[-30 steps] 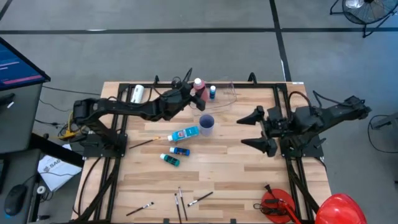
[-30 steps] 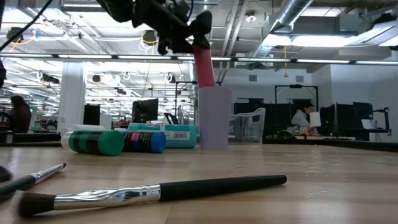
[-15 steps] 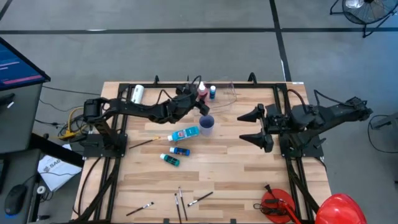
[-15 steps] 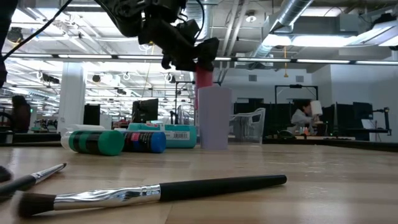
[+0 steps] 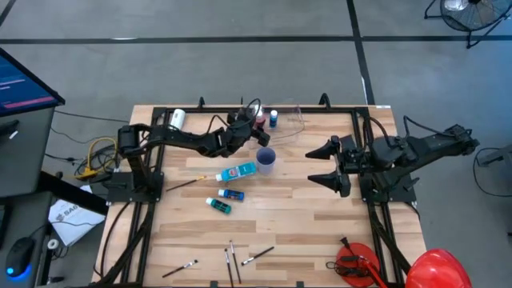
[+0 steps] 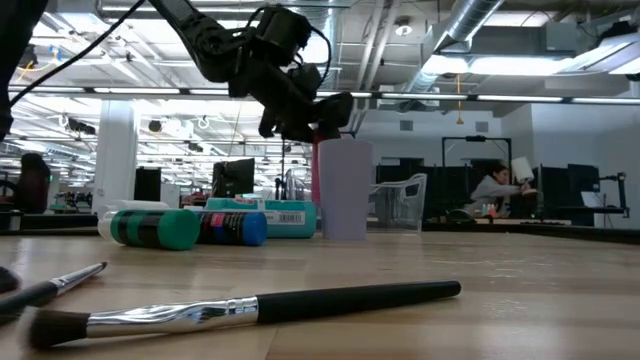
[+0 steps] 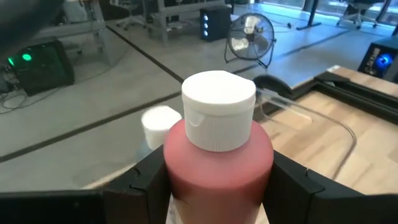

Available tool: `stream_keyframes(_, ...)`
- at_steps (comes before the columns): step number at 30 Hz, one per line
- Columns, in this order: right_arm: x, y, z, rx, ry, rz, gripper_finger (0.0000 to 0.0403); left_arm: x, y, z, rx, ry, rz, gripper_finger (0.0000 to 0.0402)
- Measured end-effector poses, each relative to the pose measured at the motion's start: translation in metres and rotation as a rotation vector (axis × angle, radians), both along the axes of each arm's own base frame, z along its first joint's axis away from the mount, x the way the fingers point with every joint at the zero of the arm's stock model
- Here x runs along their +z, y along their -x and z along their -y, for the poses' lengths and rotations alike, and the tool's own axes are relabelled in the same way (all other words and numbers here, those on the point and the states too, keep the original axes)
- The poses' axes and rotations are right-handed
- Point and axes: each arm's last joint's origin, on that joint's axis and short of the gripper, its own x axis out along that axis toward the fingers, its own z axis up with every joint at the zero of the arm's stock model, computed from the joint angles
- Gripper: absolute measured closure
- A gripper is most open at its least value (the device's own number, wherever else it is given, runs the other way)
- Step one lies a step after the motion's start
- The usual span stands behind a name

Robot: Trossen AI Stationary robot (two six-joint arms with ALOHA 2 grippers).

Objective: Pick & Place Paint Supplies
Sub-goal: Put the red paint bottle into the transparent bin

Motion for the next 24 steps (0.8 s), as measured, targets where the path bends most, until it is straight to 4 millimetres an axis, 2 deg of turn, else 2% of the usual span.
stream_keyframes(5,-0.003,0.000,0.000,-0.003,-0.005,-0.031,0.0007,-0.006,0.002,0.000,-0.021,0.010,-0.011,0.0218)
stream_keyframes(14,-0.005,0.000,0.001,-0.005,-0.002,-0.049,0.0008,-0.024,0.018,-0.014,-0.008,0.051,-0.005,0.0218)
stream_keyframes(18,-0.006,0.000,0.003,-0.018,0.002,-0.058,0.0008,-0.023,0.019,-0.019,-0.044,0.058,0.032,0.0218)
stream_keyframes(24,-0.006,-0.001,0.007,-0.039,0.001,-0.057,0.0008,-0.034,0.017,-0.020,-0.058,0.071,0.002,0.0218)
